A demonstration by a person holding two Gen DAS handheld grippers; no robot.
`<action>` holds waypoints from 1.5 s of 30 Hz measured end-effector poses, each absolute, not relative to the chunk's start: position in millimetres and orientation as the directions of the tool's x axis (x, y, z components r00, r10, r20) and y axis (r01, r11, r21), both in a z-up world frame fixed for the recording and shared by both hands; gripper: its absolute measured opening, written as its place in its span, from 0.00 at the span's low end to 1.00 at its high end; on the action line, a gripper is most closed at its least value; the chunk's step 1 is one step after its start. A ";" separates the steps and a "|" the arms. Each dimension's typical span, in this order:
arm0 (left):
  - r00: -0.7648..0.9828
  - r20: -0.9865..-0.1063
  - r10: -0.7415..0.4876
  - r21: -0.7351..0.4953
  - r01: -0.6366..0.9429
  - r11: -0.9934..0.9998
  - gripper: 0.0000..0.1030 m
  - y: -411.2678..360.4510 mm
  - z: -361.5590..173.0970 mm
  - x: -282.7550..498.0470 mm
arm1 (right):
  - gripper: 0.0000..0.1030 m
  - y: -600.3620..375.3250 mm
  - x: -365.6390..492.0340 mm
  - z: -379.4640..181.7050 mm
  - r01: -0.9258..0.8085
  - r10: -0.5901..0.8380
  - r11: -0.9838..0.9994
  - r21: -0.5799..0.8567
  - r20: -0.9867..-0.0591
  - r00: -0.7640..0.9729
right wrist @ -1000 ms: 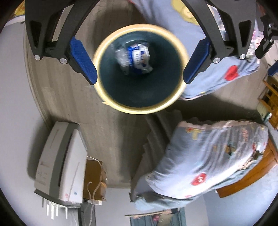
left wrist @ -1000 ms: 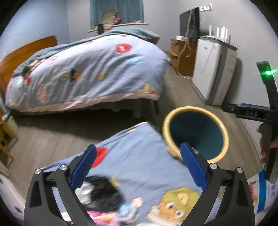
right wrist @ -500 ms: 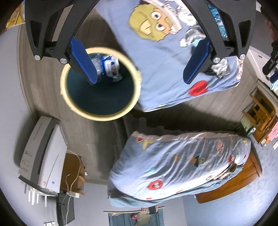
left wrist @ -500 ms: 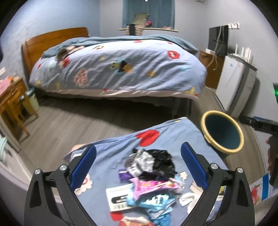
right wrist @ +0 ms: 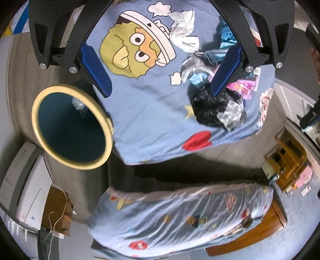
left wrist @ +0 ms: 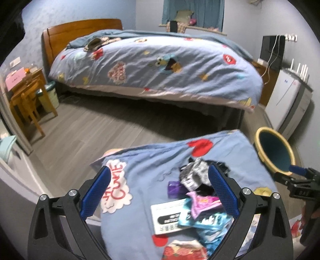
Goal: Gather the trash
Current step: 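Grasp the black bag with foil wrapper with the right tool while the left tool grasps the pink wrapper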
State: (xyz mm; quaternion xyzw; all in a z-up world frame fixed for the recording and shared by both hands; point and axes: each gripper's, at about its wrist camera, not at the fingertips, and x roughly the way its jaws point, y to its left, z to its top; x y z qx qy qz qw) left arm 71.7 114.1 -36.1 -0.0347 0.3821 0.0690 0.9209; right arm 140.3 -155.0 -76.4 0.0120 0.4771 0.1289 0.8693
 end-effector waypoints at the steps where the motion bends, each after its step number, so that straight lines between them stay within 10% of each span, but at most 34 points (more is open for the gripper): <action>1: 0.688 -0.719 0.104 -0.008 -0.157 0.988 0.94 115.3 -38.6 73.2 | 0.94 -152.1 140.7 -79.4 -0.217 0.240 0.965 0.147 -0.830 0.503; 13: 0.638 -0.758 0.137 0.051 -0.152 0.987 0.94 119.5 -63.0 90.2 | 0.91 -88.5 153.6 -107.2 -0.413 0.320 0.902 0.124 -0.835 0.448; 19: 0.613 -0.780 0.127 0.036 -0.159 0.987 0.94 129.8 -74.5 99.9 | 0.67 -42.6 153.4 -123.6 -0.555 0.363 0.825 0.101 -0.848 0.385; 24: 0.577 -0.812 0.085 0.015 -0.125 0.992 0.94 125.7 -91.5 106.8 | 0.16 -34.0 157.5 -136.5 -0.578 0.331 0.812 0.079 -0.878 0.345; 40: 0.447 -0.893 -0.060 -0.043 0.049 0.998 0.90 56.6 -144.3 125.8 | 0.02 -98.1 182.8 -109.7 -0.380 0.385 0.895 0.235 -0.835 0.392; 45: 0.391 -0.915 -0.098 -0.076 0.071 0.995 0.56 47.6 -156.9 131.1 | 0.02 -111.0 186.1 -104.8 -0.354 0.400 0.897 0.263 -0.824 0.401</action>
